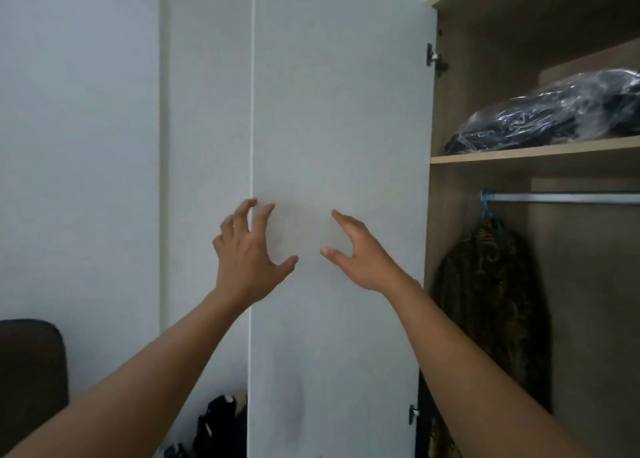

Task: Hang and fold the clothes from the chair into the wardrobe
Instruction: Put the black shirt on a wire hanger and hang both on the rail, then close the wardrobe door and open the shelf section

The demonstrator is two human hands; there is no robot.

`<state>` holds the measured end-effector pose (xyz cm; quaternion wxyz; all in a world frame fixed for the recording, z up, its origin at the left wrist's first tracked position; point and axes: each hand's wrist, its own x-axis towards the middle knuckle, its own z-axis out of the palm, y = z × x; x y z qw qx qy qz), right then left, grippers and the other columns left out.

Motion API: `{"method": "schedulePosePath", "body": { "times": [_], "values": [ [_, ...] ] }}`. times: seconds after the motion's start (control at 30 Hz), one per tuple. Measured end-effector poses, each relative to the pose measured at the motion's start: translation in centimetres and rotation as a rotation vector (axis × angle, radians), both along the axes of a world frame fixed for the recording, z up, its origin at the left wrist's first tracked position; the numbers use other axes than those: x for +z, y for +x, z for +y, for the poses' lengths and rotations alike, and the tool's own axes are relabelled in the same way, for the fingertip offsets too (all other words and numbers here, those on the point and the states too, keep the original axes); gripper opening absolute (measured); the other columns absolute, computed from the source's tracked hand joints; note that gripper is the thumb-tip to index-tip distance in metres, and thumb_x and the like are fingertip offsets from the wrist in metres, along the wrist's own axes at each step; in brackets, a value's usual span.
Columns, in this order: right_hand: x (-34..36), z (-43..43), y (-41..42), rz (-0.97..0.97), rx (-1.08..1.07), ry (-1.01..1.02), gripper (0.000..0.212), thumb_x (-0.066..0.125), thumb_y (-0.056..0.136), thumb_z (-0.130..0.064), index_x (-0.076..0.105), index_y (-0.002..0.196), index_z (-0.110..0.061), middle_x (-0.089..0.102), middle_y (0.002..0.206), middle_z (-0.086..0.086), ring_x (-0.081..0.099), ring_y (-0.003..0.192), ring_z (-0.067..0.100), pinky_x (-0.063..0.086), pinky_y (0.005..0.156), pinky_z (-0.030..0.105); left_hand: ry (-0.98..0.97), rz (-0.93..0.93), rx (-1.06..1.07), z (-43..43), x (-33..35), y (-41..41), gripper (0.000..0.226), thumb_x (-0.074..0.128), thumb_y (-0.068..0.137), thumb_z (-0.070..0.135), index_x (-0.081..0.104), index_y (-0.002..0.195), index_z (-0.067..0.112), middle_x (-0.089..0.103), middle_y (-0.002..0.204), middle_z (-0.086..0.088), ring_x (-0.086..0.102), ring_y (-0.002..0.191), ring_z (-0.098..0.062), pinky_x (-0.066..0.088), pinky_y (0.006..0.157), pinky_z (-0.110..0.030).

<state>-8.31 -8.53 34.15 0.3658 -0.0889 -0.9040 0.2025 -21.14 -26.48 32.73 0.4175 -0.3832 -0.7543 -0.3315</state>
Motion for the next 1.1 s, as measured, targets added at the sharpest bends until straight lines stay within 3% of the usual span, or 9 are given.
{"method": "schedulePosePath", "body": {
  "times": [0.1,0.17,0.3,0.4,0.53,0.7,0.83,1.03,1.1],
  "values": [
    [-0.3,-1.9,-1.0,-0.065,0.000,0.001,0.079,0.059,0.095,-0.049,0.014,0.158,-0.034,0.014,0.165,-0.004,0.015,0.151,0.012,0.019,0.123,0.035,-0.115,-0.025,-0.073,-0.7,-1.1,-0.6,0.107,0.078,0.069,0.057,0.021,0.154,0.026,-0.001,0.164,-0.001,0.039,0.133,-0.035,0.044,0.099,-0.050],
    [-0.6,-2.6,-1.4,-0.098,-0.001,0.003,0.078,0.057,0.096,-0.048,0.013,0.158,-0.032,0.012,0.166,-0.002,0.015,0.151,0.014,0.019,0.123,0.036,-0.075,-0.065,-0.162,-1.0,-1.4,-0.6,0.110,0.080,0.072,0.051,0.014,0.156,0.024,-0.004,0.165,0.000,0.043,0.133,-0.032,0.046,0.100,-0.047],
    [-1.7,-3.0,-2.0,-0.149,-0.013,-0.002,0.077,0.055,0.098,-0.045,0.008,0.158,-0.033,0.004,0.166,-0.005,0.013,0.152,0.014,0.019,0.121,0.032,0.058,-0.289,-0.365,-1.6,-1.8,-0.9,0.118,0.084,0.073,0.031,0.003,0.158,0.021,0.024,0.160,-0.002,0.039,0.139,-0.022,0.039,0.107,-0.030],
    [-2.2,-3.1,-2.0,-0.127,-0.014,-0.022,0.072,0.050,0.100,-0.046,0.007,0.158,-0.037,0.001,0.166,-0.007,0.012,0.152,0.013,0.022,0.121,0.035,0.014,-0.378,-0.367,-1.8,-2.4,-1.2,0.126,0.084,0.070,0.037,-0.004,0.158,0.024,0.039,0.153,0.001,0.049,0.132,-0.021,0.046,0.104,-0.034],
    [-1.4,-4.4,-0.7,-0.006,0.011,-0.059,0.067,0.047,0.100,-0.049,0.012,0.157,-0.039,0.017,0.162,-0.002,0.026,0.147,0.016,0.026,0.116,0.031,0.002,-0.379,-0.395,-2.9,-2.7,-0.2,0.125,0.087,0.066,0.041,0.003,0.159,0.028,0.044,0.148,0.002,0.055,0.123,-0.021,0.051,0.100,-0.039],
    [1.5,-7.6,3.7,0.151,0.031,0.043,0.067,0.045,0.097,-0.058,0.012,0.155,-0.045,0.023,0.158,-0.009,0.036,0.141,0.014,0.036,0.113,0.037,0.089,-0.317,-0.509,-3.8,-3.7,5.5,0.118,0.087,0.065,0.044,0.016,0.157,0.030,0.054,0.127,0.007,0.063,0.095,-0.009,0.056,0.081,-0.024],
    [4.0,-10.6,9.4,0.278,-0.045,0.220,0.072,0.045,0.098,-0.058,0.004,0.155,-0.046,0.020,0.160,-0.007,0.045,0.134,0.019,0.043,0.101,0.036,0.090,-0.208,-0.619,-3.4,-4.5,12.2,0.107,0.084,0.072,0.041,0.020,0.157,0.022,0.057,0.124,0.005,0.060,0.087,-0.004,0.050,0.071,-0.010],
    [5.1,-10.2,19.8,0.256,-0.315,0.359,0.065,0.051,0.100,-0.044,0.015,0.155,-0.043,0.027,0.160,0.002,0.053,0.129,0.022,0.047,0.096,0.034,-0.038,-0.157,-0.709,-0.5,-5.9,22.1,0.099,0.072,0.079,0.052,0.014,0.157,0.031,0.046,0.144,0.009,0.057,0.102,-0.001,0.057,0.081,-0.024],
    [4.9,-8.6,23.5,0.228,-0.408,0.378,0.061,0.054,0.099,-0.041,0.024,0.152,-0.041,0.033,0.158,0.001,0.051,0.132,0.023,0.041,0.108,0.054,-0.082,-0.209,-0.785,1.1,-6.2,25.2,0.092,0.069,0.081,0.052,0.019,0.155,0.031,0.041,0.148,0.011,0.056,0.109,-0.001,0.057,0.084,-0.026]
  ]
}}
